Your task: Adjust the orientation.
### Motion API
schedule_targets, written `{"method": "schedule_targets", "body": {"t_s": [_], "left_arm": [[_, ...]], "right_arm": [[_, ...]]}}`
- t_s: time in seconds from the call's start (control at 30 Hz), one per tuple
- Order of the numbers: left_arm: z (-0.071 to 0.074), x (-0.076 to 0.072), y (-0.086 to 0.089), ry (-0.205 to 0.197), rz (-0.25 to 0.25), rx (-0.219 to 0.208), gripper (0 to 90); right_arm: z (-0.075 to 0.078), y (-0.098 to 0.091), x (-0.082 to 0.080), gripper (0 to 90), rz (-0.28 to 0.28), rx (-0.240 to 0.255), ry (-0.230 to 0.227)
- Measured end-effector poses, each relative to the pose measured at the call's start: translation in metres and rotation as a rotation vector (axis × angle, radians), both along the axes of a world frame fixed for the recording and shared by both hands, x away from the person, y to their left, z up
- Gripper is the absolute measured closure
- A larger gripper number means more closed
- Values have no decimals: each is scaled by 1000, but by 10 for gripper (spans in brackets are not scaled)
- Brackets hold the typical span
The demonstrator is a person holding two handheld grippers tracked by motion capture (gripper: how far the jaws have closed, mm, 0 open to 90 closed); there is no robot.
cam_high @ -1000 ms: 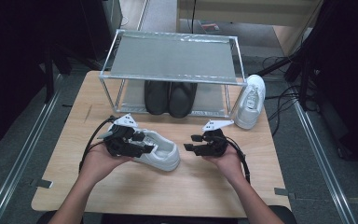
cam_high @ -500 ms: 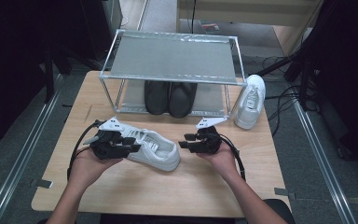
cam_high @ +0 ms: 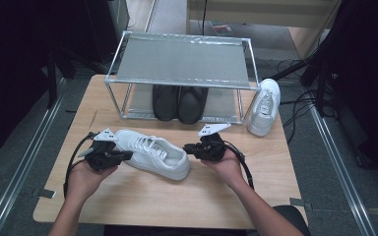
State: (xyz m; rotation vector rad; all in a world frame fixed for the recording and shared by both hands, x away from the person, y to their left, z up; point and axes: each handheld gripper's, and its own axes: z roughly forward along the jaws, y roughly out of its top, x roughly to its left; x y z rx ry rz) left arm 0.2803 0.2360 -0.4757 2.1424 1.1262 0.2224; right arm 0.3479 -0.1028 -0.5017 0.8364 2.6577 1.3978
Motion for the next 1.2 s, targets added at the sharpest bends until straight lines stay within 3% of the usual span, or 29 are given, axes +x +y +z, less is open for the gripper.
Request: {"method": "schedule_targets", "body": {"t_s": [0.2, 0.33, 0.63, 1.0, 1.2], "left_arm": [[-6, 6, 2, 21, 5, -2, 900], [-13, 11, 1, 33, 0, 25, 900], [-15, 14, 6, 42, -14, -8, 900], [-14, 22, 6, 62, -40, -1, 899], [-15, 27, 4, 66, -48, -20, 899]], "right_arm": [[1, 1, -2, 900, 7, 0, 4], [1, 2, -3, 900, 16, -2, 9], [3, 4, -13, 900, 42, -21, 10], [2, 4, -27, 900, 76, -19, 21], [3, 7, -36, 900, 95, -17, 28]]}}
